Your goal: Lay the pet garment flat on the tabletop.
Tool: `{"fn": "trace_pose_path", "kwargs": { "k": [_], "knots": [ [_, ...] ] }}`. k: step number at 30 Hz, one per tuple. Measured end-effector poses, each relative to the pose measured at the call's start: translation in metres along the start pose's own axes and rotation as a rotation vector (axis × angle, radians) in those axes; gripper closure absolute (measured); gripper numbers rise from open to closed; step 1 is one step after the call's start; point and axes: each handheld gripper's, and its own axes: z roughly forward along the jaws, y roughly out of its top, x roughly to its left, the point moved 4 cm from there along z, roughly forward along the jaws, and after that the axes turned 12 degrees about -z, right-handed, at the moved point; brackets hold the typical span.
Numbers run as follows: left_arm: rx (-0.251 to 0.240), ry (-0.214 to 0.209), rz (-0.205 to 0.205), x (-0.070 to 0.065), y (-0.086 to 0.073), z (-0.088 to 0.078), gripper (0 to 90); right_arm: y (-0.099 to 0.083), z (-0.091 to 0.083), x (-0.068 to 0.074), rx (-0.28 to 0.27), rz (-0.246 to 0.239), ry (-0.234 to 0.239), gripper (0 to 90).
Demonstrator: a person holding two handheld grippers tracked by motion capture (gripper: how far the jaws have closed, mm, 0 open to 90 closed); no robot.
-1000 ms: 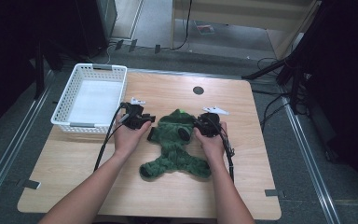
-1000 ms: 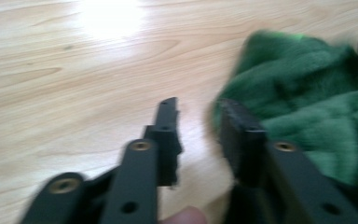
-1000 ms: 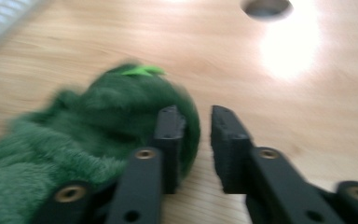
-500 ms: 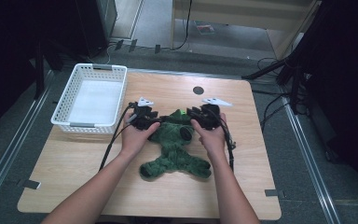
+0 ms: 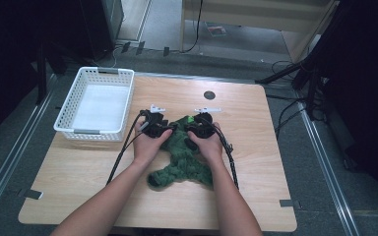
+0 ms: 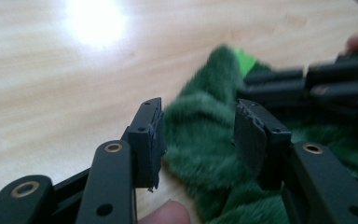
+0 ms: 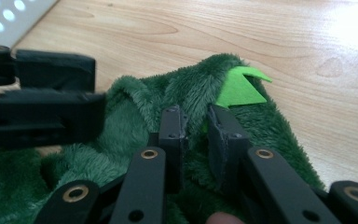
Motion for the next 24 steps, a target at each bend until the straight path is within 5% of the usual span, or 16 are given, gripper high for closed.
{"fn": "trace_pose_path", "kwargs": {
  "k": [2,4,5,8,11,16,18,20,22,24],
  "knots": [
    [-0.024,0.003,0.001,-0.002,0.003,0.0,52.6,0.001,-0.003,0.0,-0.003,-0.04,-0.021,71.0],
    [0.004,-0.002,0.008,-0.003,0.001,0.005,52.5,0.004,-0.018,0.001,-0.089,-0.094,-0.099,69.1],
    [0.018,-0.003,0.013,-0.003,-0.001,0.007,52.6,0.007,-0.033,0.002,-0.183,-0.066,-0.094,68.6],
    [0.035,-0.003,0.048,0.001,-0.007,0.006,51.9,0.009,-0.072,0.004,-0.3,0.003,-0.029,63.0],
    [-0.021,-0.052,0.008,0.003,-0.007,-0.011,49.5,0.002,-0.107,0.012,-0.292,0.0,0.056,55.6],
    [-0.036,-0.063,0.063,0.003,-0.027,-0.037,48.3,-0.017,-0.123,0.027,-0.25,-0.002,0.152,53.1],
    [-0.011,-0.052,0.098,0.001,-0.038,-0.037,48.6,-0.023,-0.117,0.033,-0.213,-0.041,0.115,64.1],
    [0.019,-0.039,0.116,0.002,-0.047,-0.033,49.6,-0.031,-0.11,0.032,-0.203,-0.068,0.016,85.0],
    [0.037,-0.038,0.108,0.003,-0.051,-0.029,49.7,-0.038,-0.106,0.025,-0.199,-0.037,-0.014,90.0],
    [0.033,-0.045,0.095,0.006,-0.051,-0.029,49.4,-0.047,-0.106,0.013,-0.15,-0.04,-0.109,90.0]
  ]
}}
